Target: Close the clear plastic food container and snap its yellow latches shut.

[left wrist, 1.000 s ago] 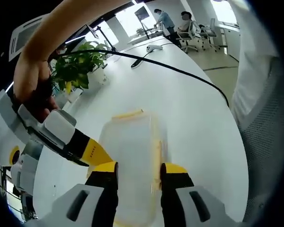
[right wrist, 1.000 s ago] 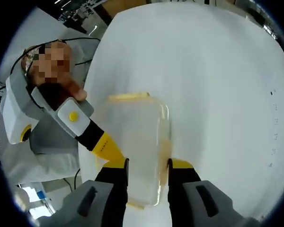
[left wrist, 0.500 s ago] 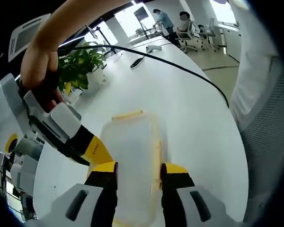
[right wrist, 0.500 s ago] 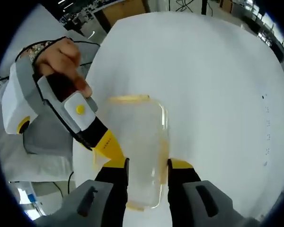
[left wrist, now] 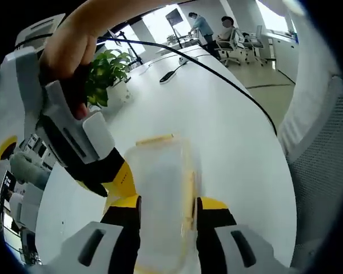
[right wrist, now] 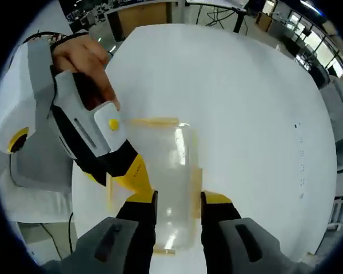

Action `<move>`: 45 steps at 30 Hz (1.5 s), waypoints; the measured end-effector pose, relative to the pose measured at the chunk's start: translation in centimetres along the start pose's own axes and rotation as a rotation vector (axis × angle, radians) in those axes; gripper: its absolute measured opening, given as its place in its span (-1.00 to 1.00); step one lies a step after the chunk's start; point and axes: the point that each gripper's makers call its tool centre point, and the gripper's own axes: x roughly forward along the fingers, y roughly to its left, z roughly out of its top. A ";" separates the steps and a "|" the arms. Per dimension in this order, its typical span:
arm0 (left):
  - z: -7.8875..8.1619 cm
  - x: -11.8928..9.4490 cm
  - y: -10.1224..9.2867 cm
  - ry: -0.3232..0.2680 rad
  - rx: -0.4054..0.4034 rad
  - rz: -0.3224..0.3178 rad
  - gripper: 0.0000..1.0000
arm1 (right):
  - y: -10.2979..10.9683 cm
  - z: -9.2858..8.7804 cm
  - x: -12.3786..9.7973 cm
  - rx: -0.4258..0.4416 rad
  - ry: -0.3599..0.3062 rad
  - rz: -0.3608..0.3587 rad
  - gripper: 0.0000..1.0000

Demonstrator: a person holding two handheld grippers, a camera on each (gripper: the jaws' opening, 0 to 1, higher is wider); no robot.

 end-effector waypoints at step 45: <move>-6.7 -3.1 6.0 0.172 -0.100 0.067 0.97 | 1.8 -8.0 -2.0 0.128 -0.267 -0.119 0.72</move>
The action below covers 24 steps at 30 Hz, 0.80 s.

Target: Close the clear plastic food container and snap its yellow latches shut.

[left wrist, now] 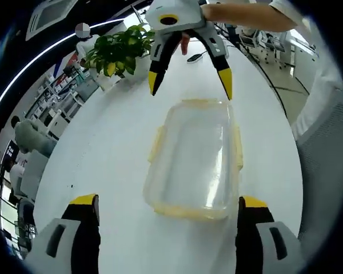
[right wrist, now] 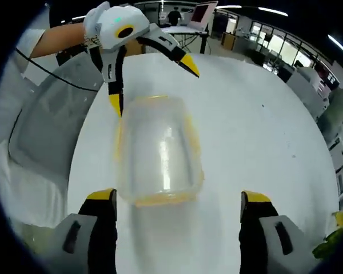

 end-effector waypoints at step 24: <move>-1.4 2.5 -1.1 0.057 0.096 -0.061 0.71 | 1.1 -0.7 3.6 -0.063 0.049 0.040 0.71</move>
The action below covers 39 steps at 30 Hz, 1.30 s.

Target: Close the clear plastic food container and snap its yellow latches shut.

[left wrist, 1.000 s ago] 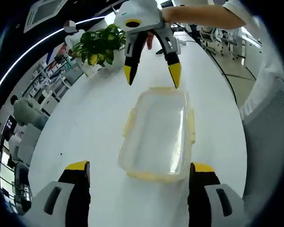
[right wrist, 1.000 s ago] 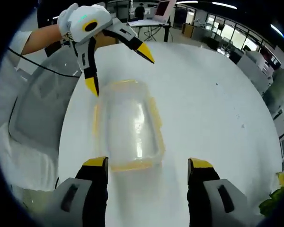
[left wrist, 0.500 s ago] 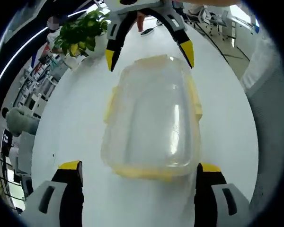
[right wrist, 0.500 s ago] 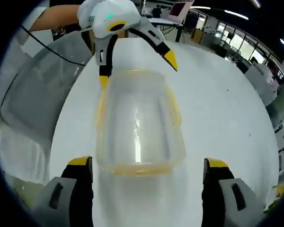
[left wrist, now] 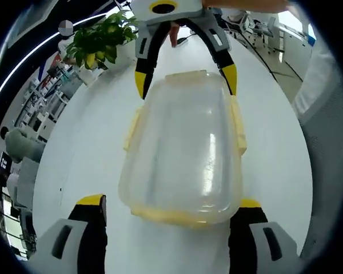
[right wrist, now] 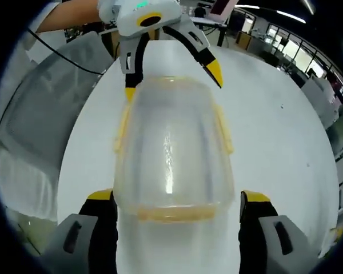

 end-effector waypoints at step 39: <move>-0.9 -0.5 0.2 -0.078 -0.050 -0.044 0.55 | -0.5 2.4 1.5 -0.016 0.020 -0.005 0.56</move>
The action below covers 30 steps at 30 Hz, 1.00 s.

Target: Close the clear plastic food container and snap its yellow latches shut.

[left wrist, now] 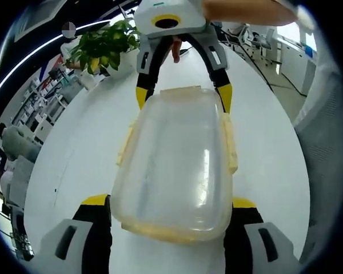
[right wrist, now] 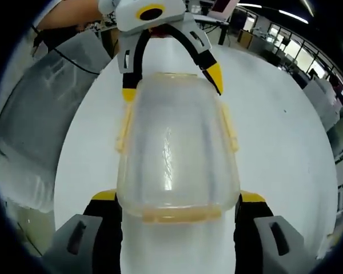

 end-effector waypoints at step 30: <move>-11.7 -8.9 -1.0 0.043 -0.100 0.068 0.55 | 3.0 12.4 6.6 -0.107 -0.005 0.055 0.56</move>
